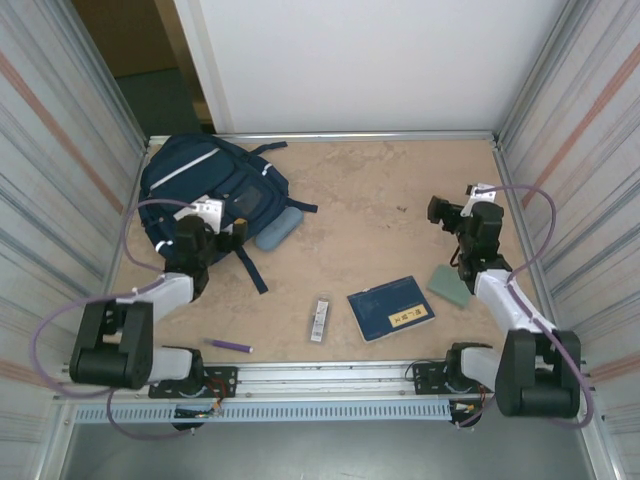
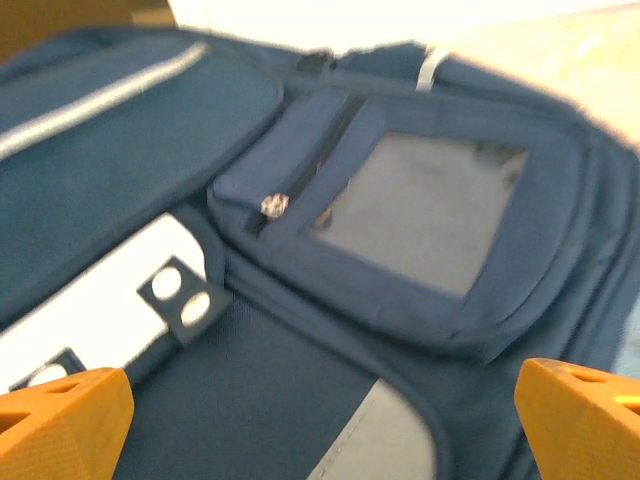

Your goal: Pack the student bag

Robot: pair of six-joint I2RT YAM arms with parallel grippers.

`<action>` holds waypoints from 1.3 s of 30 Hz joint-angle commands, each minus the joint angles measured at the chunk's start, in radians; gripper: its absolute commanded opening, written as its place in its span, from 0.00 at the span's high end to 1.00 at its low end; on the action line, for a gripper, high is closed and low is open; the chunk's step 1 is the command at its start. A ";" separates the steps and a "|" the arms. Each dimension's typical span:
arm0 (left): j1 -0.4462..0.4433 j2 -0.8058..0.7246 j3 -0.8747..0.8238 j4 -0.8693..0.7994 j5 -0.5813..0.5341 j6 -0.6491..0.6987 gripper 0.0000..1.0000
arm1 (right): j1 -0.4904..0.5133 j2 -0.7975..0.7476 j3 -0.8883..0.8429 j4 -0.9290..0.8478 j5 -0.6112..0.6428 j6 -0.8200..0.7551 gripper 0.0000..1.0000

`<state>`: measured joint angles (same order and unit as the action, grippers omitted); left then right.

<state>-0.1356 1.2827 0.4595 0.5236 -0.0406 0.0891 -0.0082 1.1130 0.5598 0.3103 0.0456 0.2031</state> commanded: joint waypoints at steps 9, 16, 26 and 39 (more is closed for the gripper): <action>-0.077 -0.411 0.214 -0.700 -0.089 -0.372 0.01 | 0.434 0.032 0.136 -0.335 -0.051 0.018 0.01; 0.010 -0.429 0.254 -0.896 0.191 -0.582 0.02 | 0.617 0.282 0.314 -0.389 -0.128 0.012 0.01; -0.195 -0.329 0.169 -0.843 0.333 -0.655 0.04 | 0.642 0.640 0.595 -0.434 -0.317 0.104 0.09; -0.218 0.078 0.307 -0.653 0.306 -0.612 0.06 | 0.637 0.684 0.618 -0.431 -0.288 0.176 0.22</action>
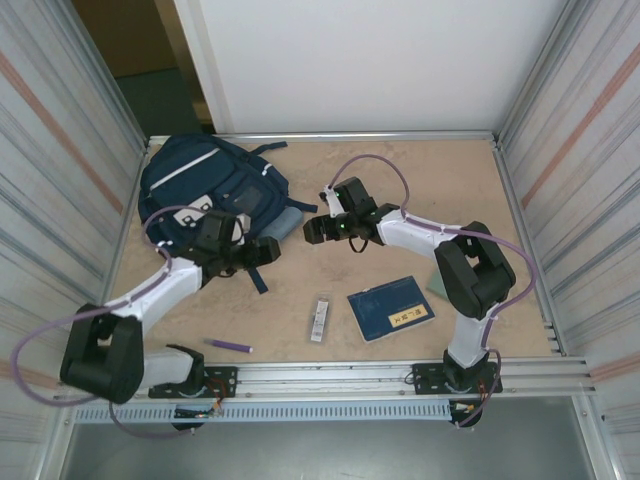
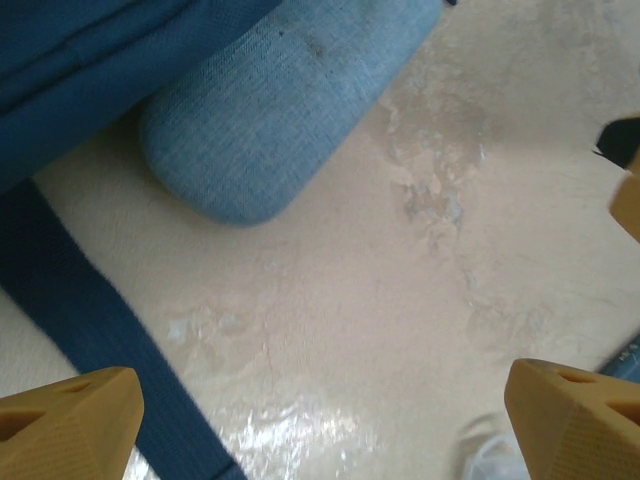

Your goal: Pack the student bag

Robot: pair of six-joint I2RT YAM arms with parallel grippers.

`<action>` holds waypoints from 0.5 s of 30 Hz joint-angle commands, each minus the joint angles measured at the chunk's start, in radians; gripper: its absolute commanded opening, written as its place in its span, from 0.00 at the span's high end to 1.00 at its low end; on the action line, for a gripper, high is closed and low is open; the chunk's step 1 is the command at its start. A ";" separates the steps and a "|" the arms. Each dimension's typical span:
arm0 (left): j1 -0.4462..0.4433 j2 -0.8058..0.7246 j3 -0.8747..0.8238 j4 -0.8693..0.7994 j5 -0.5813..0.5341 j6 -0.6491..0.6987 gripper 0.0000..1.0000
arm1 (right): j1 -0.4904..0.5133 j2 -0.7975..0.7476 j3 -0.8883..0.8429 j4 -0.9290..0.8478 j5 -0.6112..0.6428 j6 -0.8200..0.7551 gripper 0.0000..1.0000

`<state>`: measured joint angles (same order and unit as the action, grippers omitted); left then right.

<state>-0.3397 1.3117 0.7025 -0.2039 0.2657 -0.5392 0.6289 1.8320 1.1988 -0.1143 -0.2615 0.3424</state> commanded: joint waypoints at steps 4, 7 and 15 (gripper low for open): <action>-0.030 0.162 0.115 0.121 -0.052 0.039 0.06 | -0.002 -0.079 -0.061 -0.016 0.031 0.018 0.24; -0.032 0.249 0.151 0.131 -0.087 0.040 0.06 | -0.002 -0.130 -0.120 0.005 0.065 0.020 0.23; -0.154 0.383 0.245 0.149 -0.134 0.087 0.03 | -0.004 -0.238 -0.235 0.078 0.094 0.000 0.20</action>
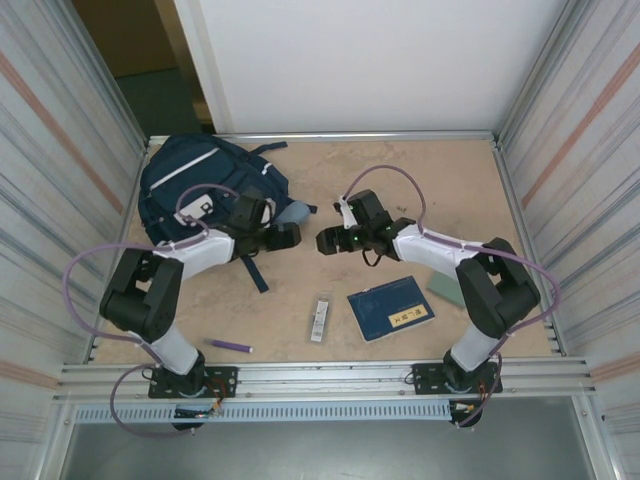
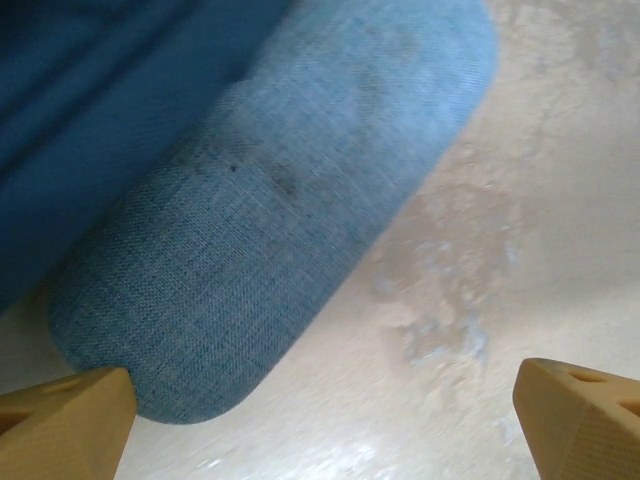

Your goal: Pack the student bag

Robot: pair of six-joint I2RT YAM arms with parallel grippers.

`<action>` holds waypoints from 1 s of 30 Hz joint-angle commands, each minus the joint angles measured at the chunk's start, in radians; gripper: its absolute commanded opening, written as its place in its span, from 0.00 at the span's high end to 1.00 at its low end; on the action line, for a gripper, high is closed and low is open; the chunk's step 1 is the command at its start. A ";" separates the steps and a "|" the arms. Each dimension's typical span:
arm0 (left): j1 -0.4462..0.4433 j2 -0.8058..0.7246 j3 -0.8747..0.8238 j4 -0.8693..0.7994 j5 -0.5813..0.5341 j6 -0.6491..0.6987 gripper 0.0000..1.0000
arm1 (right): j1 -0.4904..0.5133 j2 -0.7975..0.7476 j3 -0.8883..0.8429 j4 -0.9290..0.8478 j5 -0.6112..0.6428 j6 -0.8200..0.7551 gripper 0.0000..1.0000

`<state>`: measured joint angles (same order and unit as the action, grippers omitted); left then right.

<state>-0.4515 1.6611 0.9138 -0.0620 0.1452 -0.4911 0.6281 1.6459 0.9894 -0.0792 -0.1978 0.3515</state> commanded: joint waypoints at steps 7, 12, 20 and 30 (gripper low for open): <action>-0.164 -0.002 0.046 -0.040 0.034 0.053 0.03 | -0.049 -0.054 -0.041 0.044 0.037 0.053 0.20; -0.181 -0.071 0.070 -0.116 -0.137 0.075 0.02 | -0.083 -0.060 -0.050 0.064 0.033 0.098 0.20; -0.181 0.030 0.226 -0.221 -0.354 0.089 0.01 | -0.107 -0.141 -0.112 0.067 0.109 0.102 0.17; -0.181 0.304 0.470 -0.337 -0.529 0.087 0.01 | -0.120 -0.247 -0.194 0.012 0.167 0.063 0.14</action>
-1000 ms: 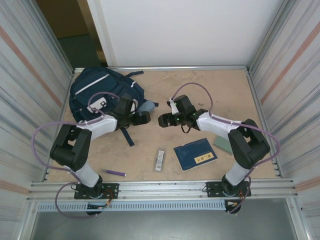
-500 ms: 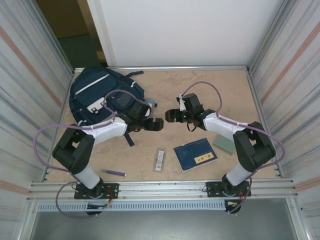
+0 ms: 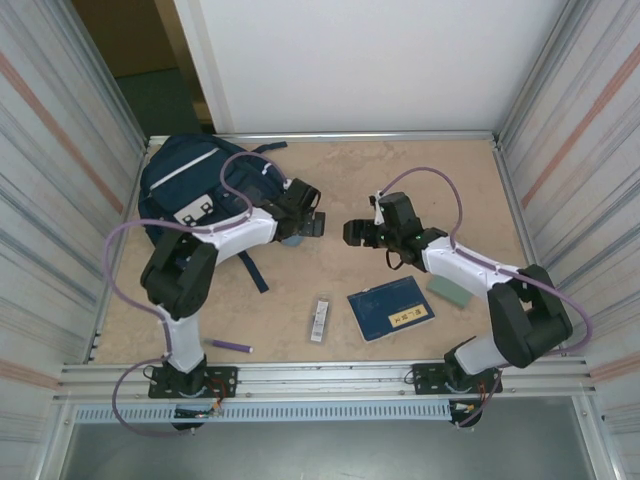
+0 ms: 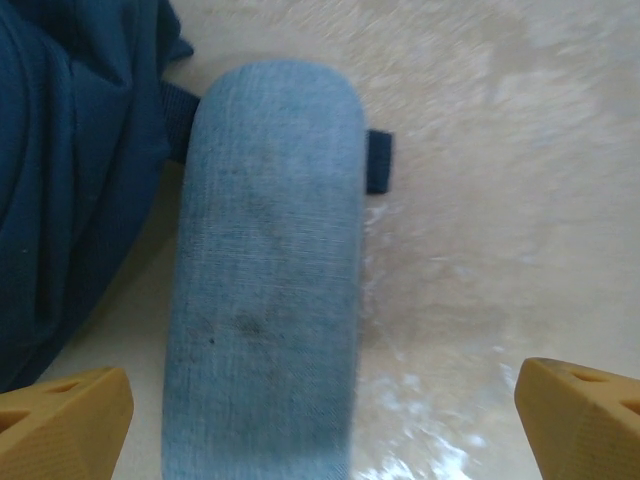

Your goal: Pack the student bag

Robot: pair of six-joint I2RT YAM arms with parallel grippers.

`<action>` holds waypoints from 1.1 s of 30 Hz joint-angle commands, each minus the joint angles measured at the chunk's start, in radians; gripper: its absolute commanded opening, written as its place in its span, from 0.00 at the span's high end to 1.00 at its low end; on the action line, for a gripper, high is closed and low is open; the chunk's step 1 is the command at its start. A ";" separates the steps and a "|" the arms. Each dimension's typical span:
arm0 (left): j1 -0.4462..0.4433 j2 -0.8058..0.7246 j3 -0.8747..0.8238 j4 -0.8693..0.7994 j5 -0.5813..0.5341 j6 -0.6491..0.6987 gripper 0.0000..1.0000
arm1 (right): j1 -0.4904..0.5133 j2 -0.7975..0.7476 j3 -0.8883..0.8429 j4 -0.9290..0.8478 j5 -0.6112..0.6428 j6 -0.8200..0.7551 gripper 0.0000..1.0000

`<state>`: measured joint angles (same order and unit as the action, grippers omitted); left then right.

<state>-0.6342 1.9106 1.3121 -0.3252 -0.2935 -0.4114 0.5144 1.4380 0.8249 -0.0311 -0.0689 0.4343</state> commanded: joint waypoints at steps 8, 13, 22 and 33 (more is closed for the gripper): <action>-0.001 0.111 0.105 -0.054 -0.065 0.020 0.12 | -0.010 -0.120 -0.067 -0.082 0.070 -0.049 0.12; -0.001 0.090 0.070 -0.019 -0.035 0.029 0.27 | -0.011 -0.154 -0.076 -0.096 0.090 -0.046 0.12; -0.013 0.086 0.059 -0.085 0.034 -0.026 0.43 | -0.014 -0.203 -0.073 -0.086 0.081 0.000 0.13; -0.175 -0.071 0.014 -0.138 0.024 0.071 0.44 | -0.073 -0.324 -0.087 -0.119 0.072 0.035 0.12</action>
<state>-0.7513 1.9327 1.3399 -0.4236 -0.2581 -0.3790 0.4618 1.1618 0.7448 -0.1234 0.0025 0.4397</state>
